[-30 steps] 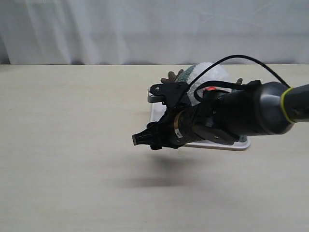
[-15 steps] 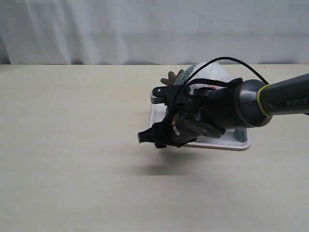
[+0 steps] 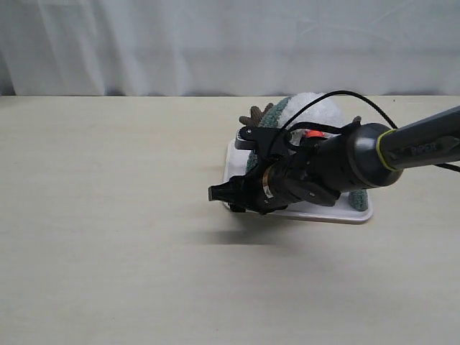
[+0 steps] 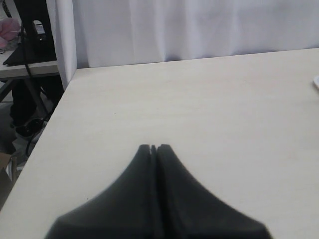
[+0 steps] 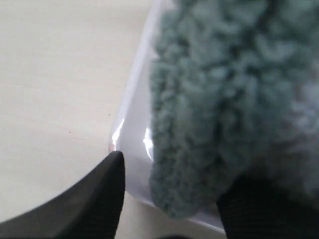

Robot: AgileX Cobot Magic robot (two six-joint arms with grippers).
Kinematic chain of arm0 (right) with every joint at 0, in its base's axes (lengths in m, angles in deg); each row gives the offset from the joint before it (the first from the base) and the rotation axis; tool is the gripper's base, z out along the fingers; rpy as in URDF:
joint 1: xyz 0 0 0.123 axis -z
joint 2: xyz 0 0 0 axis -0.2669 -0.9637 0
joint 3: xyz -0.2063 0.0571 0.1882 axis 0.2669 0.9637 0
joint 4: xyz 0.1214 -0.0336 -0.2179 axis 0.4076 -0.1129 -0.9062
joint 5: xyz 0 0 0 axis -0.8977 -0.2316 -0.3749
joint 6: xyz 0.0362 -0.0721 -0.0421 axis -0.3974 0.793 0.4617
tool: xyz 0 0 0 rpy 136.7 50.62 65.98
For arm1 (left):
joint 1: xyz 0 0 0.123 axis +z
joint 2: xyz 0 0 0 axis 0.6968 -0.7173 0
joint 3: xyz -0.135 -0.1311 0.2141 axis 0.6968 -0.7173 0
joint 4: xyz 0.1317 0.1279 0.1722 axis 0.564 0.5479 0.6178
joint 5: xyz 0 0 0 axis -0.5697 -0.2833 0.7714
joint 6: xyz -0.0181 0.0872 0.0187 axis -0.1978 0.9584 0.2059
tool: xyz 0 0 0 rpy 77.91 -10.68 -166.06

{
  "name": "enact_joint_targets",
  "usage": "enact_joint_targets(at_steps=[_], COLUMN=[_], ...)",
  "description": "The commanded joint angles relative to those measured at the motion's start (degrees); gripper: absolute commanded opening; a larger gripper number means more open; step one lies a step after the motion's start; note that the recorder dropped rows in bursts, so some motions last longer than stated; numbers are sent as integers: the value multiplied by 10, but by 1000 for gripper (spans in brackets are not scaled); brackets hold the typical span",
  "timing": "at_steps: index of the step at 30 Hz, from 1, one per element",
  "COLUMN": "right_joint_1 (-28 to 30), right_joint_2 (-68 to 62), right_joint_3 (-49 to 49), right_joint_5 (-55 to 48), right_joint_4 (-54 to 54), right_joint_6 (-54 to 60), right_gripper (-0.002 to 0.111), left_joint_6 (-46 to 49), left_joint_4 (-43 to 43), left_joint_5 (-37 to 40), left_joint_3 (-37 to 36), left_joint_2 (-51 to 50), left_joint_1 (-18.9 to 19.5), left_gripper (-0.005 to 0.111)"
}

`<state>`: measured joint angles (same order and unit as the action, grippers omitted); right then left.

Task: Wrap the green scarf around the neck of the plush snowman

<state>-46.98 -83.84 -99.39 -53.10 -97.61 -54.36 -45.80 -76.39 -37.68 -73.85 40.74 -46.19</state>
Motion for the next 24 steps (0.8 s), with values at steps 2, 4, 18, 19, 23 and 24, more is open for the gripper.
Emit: enact_joint_targets(at_steps=[2,4,18,19,23,24], right_joint_1=[3,3,0,0,-10,-16], right_joint_2=[-5,-5,53,64,99,105], right_joint_3=[-4,-3,-3,-3,-3,-3], right_joint_5=[38,38,-111,-135,-223,-245], right_joint_4=[-2,-2,-2,-2,4,4], right_joint_6=[10,45,137,147,182,194], right_gripper=[40,29,4,4,4,4], left_joint_6=[-1,-1,-1,-1,-1,-1], left_joint_4=[0,0,0,0,0,0], left_joint_5=[-6,-6,-6,-6,-6,-6], left_joint_3=[-2,-2,-2,-2,-2,-2], left_joint_2=[2,2,2,2,2,2], left_joint_1=[-1,-1,-1,-1,-1,-1], left_gripper=[0,0,0,0,0,0])
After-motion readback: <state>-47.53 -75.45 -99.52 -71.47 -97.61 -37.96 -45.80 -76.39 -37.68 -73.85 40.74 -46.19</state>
